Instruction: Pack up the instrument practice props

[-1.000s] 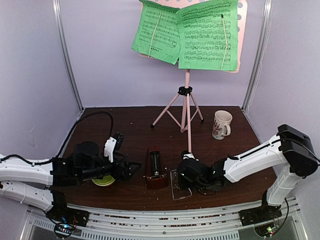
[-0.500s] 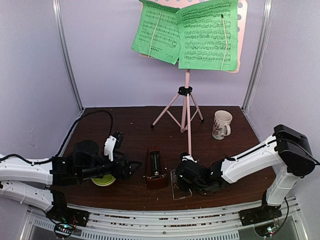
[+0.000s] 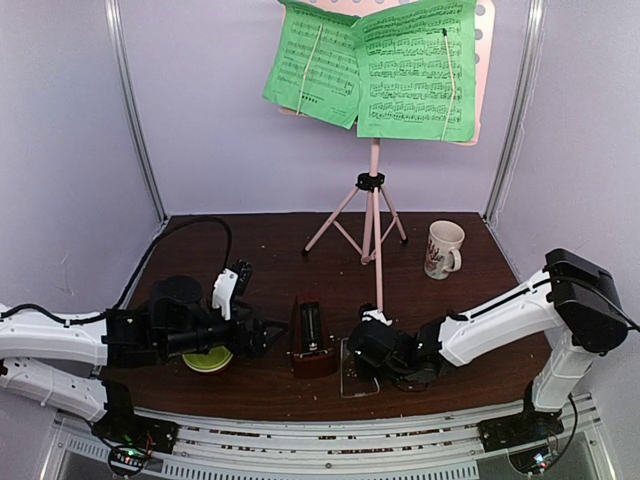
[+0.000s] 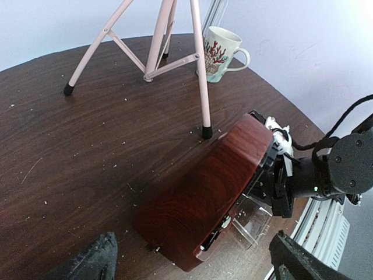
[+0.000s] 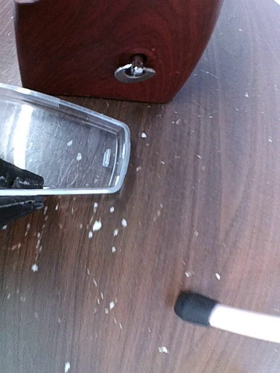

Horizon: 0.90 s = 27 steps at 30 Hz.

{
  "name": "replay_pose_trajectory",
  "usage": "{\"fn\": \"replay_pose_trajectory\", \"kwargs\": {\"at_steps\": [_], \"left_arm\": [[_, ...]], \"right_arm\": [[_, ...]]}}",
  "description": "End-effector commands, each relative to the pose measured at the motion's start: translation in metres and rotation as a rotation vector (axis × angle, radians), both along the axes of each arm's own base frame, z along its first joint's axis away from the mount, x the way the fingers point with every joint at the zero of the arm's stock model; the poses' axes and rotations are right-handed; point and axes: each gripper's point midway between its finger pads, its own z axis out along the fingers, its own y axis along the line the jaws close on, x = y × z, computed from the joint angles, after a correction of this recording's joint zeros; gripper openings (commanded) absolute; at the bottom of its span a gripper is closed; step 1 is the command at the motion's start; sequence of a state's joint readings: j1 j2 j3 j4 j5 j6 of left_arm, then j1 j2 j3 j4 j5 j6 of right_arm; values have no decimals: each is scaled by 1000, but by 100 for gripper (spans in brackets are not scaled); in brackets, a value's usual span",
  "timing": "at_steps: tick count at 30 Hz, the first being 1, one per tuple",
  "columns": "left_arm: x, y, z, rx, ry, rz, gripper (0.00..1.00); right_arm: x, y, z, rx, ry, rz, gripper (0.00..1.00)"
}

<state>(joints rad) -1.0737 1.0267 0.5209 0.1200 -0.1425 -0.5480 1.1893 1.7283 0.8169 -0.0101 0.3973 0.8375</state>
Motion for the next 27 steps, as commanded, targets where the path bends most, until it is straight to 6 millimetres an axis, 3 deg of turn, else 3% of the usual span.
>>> {"fn": "replay_pose_trajectory", "kwargs": {"at_steps": [1,6,8,12,14,16,18,22,27], "left_arm": [[9,-11,17,7,-13,14,97],[13,-16,19,-3,10,31,98],[16,-14,23,-4,10,55,96],[18,-20,73,-40,-49,129,90],[10,-35,107,-39,-116,152,90],[6,-52,125,-19,-141,161,89],[5,-72,130,-4,-138,152,88],[3,-108,120,54,-132,117,86],[5,-124,115,102,-134,111,80]], "right_arm": [[5,-18,27,2,-76,-45,2],[6,-33,47,19,-90,-83,0],[6,-31,66,54,-97,-89,0],[9,-29,116,167,-153,-98,0],[12,-31,140,227,-194,-115,0],[16,-35,163,285,-234,-156,0],[20,-38,184,332,-273,-190,0],[28,-41,223,410,-332,-252,0],[35,-48,248,388,-359,-315,0]]}}
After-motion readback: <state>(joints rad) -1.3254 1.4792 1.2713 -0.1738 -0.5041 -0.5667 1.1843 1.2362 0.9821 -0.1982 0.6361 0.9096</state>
